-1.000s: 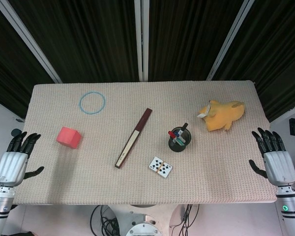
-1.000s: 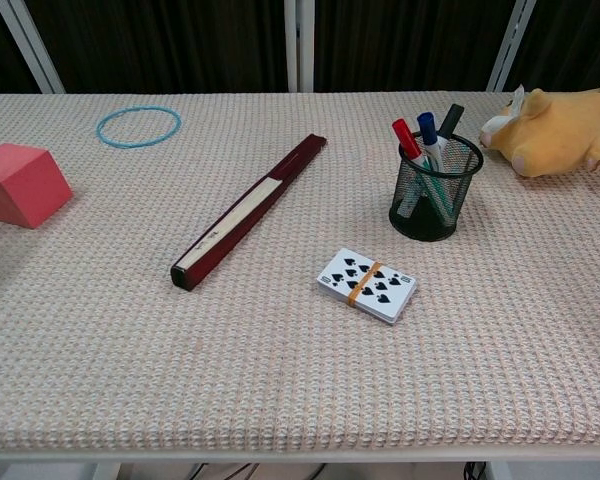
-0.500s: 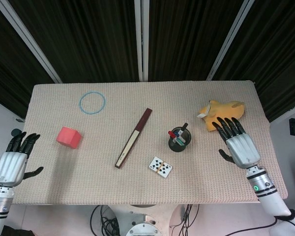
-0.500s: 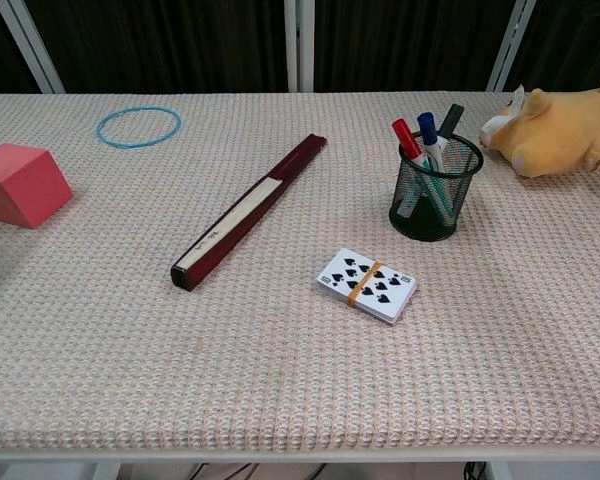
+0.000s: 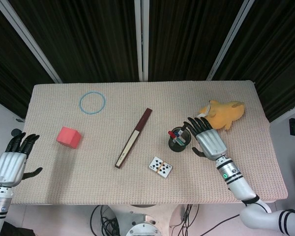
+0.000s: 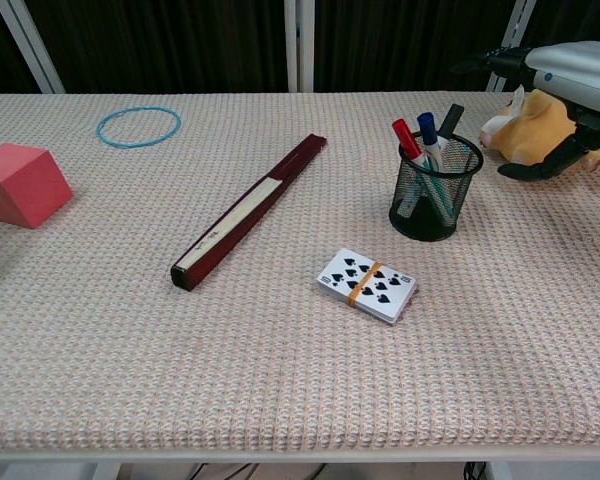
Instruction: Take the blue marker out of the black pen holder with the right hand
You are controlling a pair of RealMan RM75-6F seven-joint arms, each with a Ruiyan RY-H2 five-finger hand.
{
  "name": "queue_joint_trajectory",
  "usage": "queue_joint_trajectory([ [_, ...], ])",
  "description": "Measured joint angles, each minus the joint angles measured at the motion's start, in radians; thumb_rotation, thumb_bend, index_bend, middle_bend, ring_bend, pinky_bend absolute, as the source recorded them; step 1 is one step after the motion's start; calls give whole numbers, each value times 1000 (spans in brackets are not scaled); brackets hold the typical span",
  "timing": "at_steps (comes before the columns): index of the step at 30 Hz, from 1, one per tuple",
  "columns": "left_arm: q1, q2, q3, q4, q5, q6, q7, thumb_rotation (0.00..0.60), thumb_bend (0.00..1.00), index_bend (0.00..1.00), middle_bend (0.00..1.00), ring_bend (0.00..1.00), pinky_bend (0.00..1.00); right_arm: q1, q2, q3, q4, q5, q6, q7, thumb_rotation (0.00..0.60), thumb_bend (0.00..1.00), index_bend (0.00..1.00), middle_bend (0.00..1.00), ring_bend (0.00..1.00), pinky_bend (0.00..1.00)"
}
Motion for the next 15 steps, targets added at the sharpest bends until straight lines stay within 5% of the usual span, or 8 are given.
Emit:
queue_joint_trajectory([
  [15,5,2,2,21,-6,-1,-33,600,20,102,94,0,102,69,-113,7,101,41,-2,4,600,302,261,0,0,0],
])
